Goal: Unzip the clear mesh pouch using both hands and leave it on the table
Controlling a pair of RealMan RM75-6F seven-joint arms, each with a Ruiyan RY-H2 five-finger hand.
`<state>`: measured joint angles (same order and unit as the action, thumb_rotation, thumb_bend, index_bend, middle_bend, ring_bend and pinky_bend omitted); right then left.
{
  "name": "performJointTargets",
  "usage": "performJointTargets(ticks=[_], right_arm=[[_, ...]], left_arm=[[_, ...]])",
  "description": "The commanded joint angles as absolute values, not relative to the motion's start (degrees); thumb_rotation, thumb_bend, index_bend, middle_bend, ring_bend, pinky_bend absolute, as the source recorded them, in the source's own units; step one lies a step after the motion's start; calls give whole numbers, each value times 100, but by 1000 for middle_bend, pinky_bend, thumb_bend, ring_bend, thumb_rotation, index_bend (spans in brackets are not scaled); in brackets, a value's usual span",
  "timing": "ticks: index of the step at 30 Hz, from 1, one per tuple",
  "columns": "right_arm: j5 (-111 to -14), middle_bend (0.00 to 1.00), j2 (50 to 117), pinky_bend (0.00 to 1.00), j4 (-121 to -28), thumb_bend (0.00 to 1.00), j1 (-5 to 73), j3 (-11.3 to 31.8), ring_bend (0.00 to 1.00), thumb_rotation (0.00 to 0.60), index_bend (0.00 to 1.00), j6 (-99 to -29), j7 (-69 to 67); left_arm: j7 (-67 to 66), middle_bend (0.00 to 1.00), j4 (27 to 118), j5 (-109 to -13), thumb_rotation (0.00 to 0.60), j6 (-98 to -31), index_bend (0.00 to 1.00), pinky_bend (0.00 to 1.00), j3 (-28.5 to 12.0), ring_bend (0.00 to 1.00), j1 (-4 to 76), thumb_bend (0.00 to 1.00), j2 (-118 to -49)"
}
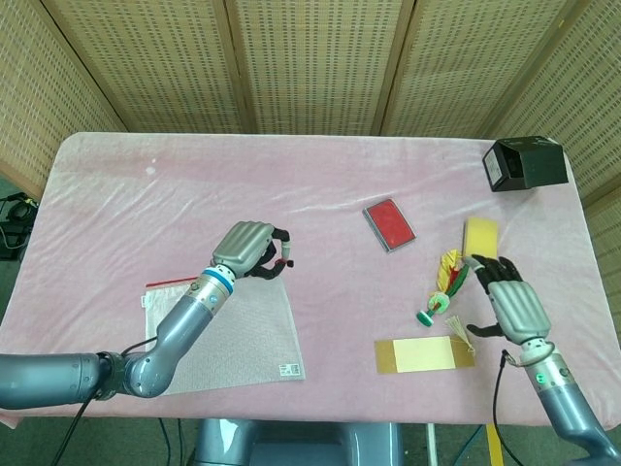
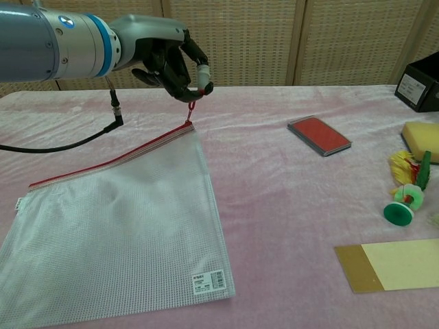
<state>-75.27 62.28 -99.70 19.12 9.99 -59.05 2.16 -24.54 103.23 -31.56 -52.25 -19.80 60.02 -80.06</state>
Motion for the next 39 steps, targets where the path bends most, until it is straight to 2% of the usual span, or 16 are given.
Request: performJointTargets(ticks=[1,3,4,6,13,19,23,27,31,39], right_arm=[[-7031,686,6159,636,-10324,0,2686,1459,661,600,115,-4721,-1105],[-6829,778,6192,881,-10337,0,2932,1594,758,600,119,-4356,-1427],[-6731,807,6219,948,-10336,0,3022,1637,792,600,128,-4242,-1509],[-6431,836,6287,996,-10348,0,3238,1730,830,600,155,-3954,-1680],[-5197,873,6533,1000,-10333,12,3966,1844,873,600,263,-3190,-1896],[-4203,892,6750,1000,-10342,70,4490,1815,893,600,336,-2984,-1974],[-3619,893,6956,1000,-10319,132,4737,1811,895,600,353,-3079,-2067],[-2945,897,7221,1000,-10276,232,5113,1707,898,600,372,-3462,-1894],[-2352,897,7495,1000,-10278,270,5482,1652,898,600,383,-3901,-1588],[-1814,898,7783,1000,-10238,340,5706,1834,898,600,420,-4232,-1522]], left_arm=[[-2271,955,10377,-3349,600,-5325,831,1000,-2079,924,5999,832,-7999],[-2140,955,10369,-3466,600,-5374,833,1000,-2123,924,5999,831,-8042],[-2111,955,10357,-3508,600,-5391,834,1000,-2122,924,6002,831,-8054],[-2063,955,10342,-3571,600,-5426,834,1000,-2129,924,6021,831,-8075],[-1858,955,10324,-3658,600,-5429,835,1000,-2169,924,6074,831,-8113],[-1744,955,10258,-3766,600,-5462,835,1000,-2160,924,6107,831,-8174],[-1684,955,10213,-3795,600,-5461,835,1000,-2164,924,6129,831,-8209],[-1593,955,10141,-3819,600,-5473,835,1000,-2175,924,6148,831,-8272],[-1523,955,10099,-3872,600,-5494,835,1000,-2169,924,6169,831,-8350],[-1467,955,10030,-3931,600,-5535,835,1000,-2161,924,6203,831,-8458]])
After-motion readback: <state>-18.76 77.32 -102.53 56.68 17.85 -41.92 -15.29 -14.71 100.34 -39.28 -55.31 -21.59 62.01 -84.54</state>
